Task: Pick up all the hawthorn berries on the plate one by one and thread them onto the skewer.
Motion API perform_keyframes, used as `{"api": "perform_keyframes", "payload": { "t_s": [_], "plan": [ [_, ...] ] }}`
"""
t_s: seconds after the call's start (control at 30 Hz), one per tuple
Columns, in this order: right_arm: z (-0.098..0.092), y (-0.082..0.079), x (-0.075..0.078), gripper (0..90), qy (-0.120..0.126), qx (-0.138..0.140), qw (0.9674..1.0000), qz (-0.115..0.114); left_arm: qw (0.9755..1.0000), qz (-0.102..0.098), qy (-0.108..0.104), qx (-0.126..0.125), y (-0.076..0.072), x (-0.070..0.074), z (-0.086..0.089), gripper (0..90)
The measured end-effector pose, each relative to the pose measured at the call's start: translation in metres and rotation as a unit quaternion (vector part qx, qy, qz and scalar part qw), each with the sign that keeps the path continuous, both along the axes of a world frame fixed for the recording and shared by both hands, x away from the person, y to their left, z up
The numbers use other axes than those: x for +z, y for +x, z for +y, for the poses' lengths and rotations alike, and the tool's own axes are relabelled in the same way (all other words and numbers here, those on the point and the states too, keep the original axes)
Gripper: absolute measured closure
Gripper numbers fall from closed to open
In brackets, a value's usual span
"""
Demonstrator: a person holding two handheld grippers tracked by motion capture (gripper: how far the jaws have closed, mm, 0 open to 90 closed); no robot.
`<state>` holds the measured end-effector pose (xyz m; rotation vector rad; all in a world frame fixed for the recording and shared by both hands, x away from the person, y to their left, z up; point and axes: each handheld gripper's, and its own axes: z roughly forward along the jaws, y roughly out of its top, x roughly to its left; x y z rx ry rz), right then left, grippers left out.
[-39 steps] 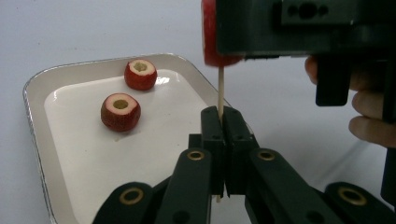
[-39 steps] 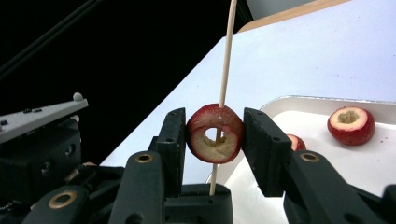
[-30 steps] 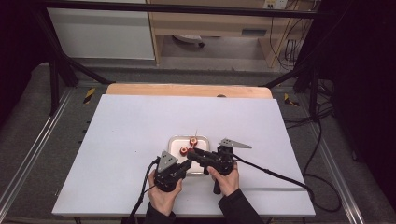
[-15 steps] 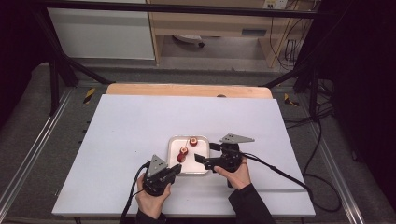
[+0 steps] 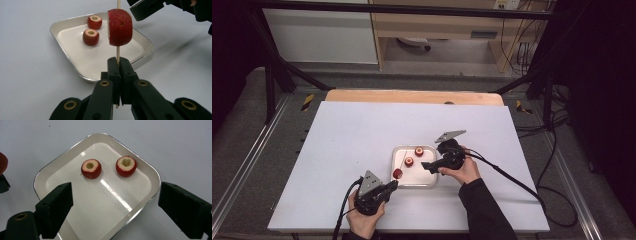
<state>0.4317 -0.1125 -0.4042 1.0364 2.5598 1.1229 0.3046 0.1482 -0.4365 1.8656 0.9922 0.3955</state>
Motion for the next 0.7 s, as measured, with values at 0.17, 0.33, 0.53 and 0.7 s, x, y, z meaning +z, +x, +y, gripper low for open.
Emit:
{"api": "perform_keyframes", "payload": {
  "t_s": [0.17,0.33,0.53,0.7],
  "plan": [
    [0.014,0.01,0.003,16.9,-0.022,0.017,0.9995,0.012,1.0,0.003,0.001,-0.001,0.0,-0.002,0.003,88.6],
    [0.032,0.014,0.004,19.6,-0.038,0.036,0.9984,0.02,1.0,0.003,0.001,0.0,-0.001,-0.002,0.005,88.6],
    [0.053,0.019,0.002,22.5,-0.059,0.047,0.9966,0.034,1.0,0.001,-0.002,0.003,-0.002,-0.002,0.009,88.6],
    [0.065,0.023,-0.002,28.6,-0.064,0.047,0.9957,0.047,1.0,-0.002,-0.005,0.005,-0.002,-0.002,0.011,88.6]
  ]
}}
